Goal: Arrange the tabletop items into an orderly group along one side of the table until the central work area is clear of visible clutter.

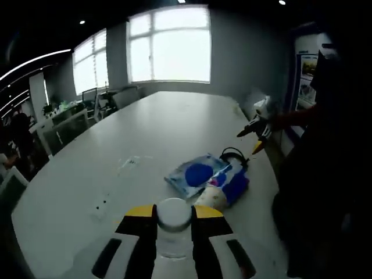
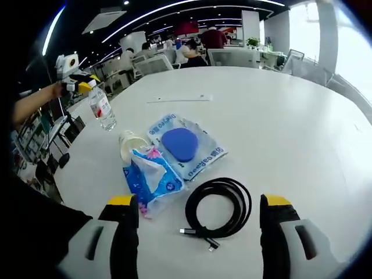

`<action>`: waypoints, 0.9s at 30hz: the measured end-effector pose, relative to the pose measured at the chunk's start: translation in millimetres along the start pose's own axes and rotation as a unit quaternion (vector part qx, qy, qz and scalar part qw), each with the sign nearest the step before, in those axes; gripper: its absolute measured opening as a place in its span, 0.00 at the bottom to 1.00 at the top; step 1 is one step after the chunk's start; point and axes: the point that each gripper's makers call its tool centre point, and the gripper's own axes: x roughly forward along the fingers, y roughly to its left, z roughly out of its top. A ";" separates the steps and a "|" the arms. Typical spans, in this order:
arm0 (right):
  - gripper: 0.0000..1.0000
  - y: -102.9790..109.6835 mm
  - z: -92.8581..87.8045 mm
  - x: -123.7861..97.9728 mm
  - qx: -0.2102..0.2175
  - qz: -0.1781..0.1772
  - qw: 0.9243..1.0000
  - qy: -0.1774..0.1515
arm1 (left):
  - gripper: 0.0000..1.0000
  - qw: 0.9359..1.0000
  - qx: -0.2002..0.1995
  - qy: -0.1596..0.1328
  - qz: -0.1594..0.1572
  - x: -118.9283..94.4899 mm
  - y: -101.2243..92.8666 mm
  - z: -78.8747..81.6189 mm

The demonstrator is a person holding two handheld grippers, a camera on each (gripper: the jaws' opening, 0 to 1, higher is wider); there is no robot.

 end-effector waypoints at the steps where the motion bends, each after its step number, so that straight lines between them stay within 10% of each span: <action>1: 0.82 -1.0 -1.1 0.1 0.002 -0.002 1.000 0.001 | 0.19 1.000 0.005 0.005 -0.004 2.5 -2.0 -1.7; 27: 0.81 0.8 -4.8 3.5 0.013 -0.016 1.000 0.011 | 0.19 0.991 0.058 0.110 -0.052 14.6 29.3 -34.2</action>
